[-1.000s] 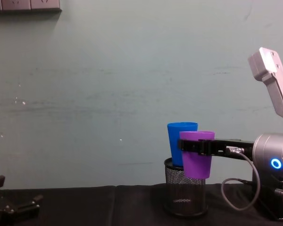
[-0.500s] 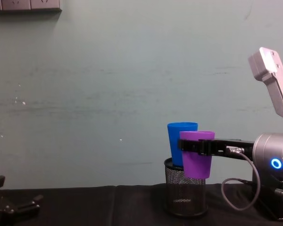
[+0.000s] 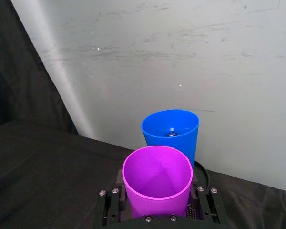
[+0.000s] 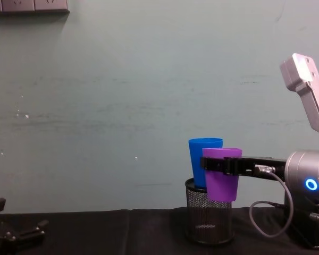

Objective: Pick up one cup with a gripper and tap it against the other cup.

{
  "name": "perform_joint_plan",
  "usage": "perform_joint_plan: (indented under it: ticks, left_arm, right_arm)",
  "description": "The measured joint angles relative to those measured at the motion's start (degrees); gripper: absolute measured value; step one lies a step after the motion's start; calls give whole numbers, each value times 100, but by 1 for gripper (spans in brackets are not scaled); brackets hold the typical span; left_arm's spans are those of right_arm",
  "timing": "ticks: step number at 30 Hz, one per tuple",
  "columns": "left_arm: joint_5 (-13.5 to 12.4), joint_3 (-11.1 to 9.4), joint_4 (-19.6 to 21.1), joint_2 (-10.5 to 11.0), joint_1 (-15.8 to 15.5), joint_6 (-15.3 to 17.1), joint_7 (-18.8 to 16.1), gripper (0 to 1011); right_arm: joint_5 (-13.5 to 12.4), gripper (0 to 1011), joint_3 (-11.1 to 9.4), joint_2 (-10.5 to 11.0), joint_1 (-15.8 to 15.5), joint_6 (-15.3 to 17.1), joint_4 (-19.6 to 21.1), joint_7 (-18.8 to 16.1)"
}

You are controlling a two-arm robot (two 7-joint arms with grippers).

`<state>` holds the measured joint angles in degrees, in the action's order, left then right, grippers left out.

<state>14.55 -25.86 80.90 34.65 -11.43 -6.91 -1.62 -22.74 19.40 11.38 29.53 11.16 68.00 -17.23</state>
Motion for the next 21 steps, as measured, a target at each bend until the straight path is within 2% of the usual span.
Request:
perform_joint_plan:
  ticks: [21]
  left_arm:
    - [0,0,0,0,0,0,0,1000]
  right_arm:
    - [0,726,0,0,0,0,-1,0]
